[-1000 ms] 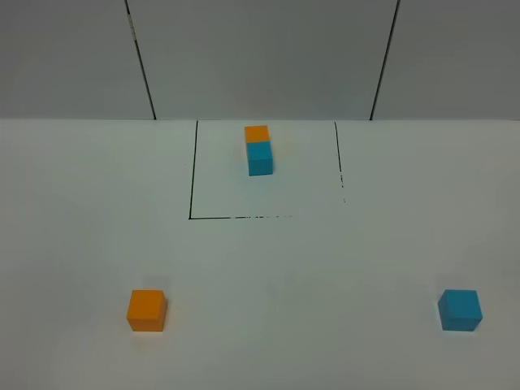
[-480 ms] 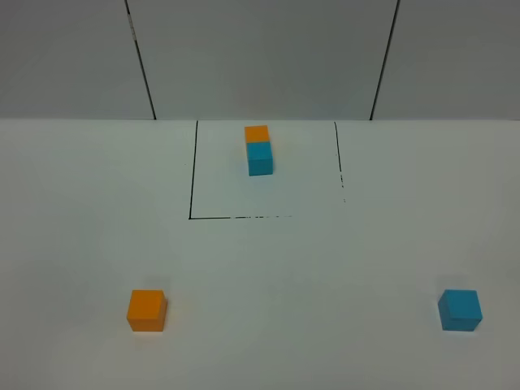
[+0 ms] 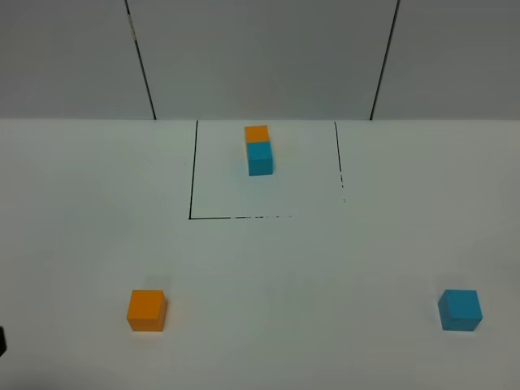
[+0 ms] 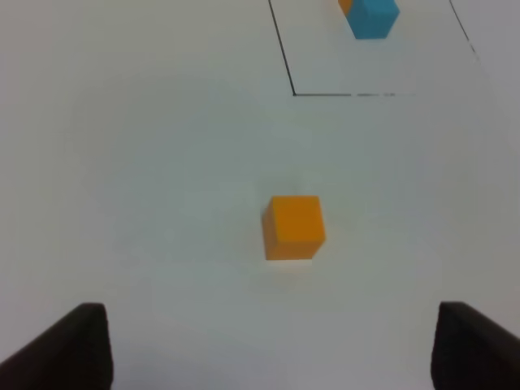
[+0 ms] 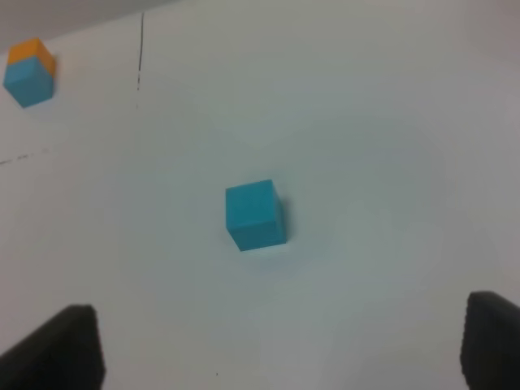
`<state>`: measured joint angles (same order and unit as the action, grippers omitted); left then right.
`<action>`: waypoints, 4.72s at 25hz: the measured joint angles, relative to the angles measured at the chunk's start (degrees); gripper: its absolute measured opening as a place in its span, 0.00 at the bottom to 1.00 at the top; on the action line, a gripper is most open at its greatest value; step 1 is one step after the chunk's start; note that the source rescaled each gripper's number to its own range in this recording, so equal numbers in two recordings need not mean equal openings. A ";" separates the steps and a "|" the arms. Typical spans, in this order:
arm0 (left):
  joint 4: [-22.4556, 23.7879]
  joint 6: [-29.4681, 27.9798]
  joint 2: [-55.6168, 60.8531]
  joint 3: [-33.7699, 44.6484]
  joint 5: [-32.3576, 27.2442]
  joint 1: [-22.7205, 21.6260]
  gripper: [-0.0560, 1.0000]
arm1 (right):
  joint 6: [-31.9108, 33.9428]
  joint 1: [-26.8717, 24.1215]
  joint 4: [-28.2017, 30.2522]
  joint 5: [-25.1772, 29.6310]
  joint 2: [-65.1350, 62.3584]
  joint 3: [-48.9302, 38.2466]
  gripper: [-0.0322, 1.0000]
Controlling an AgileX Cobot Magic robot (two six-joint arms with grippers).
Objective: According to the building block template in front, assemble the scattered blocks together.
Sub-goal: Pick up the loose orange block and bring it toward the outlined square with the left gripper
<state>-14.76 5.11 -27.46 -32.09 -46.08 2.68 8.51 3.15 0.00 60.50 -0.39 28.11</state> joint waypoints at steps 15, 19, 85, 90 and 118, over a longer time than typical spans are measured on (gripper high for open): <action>-4.87 2.76 -51.45 -22.28 -5.26 8.25 0.69 | 0.00 0.00 0.00 0.00 0.00 0.00 0.77; 2.33 -6.71 -60.45 -27.54 -6.92 15.47 0.69 | 0.00 0.00 0.00 0.00 0.00 0.00 0.77; 7.39 -12.57 -83.10 -32.22 3.67 18.95 0.05 | 0.03 0.00 0.00 0.00 0.00 0.00 0.77; 6.93 -0.01 -82.47 -38.64 -1.65 18.95 0.05 | 0.03 0.00 0.00 0.00 0.00 0.00 0.77; 12.89 51.11 -108.54 -87.85 -17.05 37.40 0.05 | 0.03 0.00 0.00 0.00 0.00 0.00 0.77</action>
<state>-1.86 56.23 -136.00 -119.94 -63.13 40.09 8.53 3.15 0.00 60.50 -0.39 28.11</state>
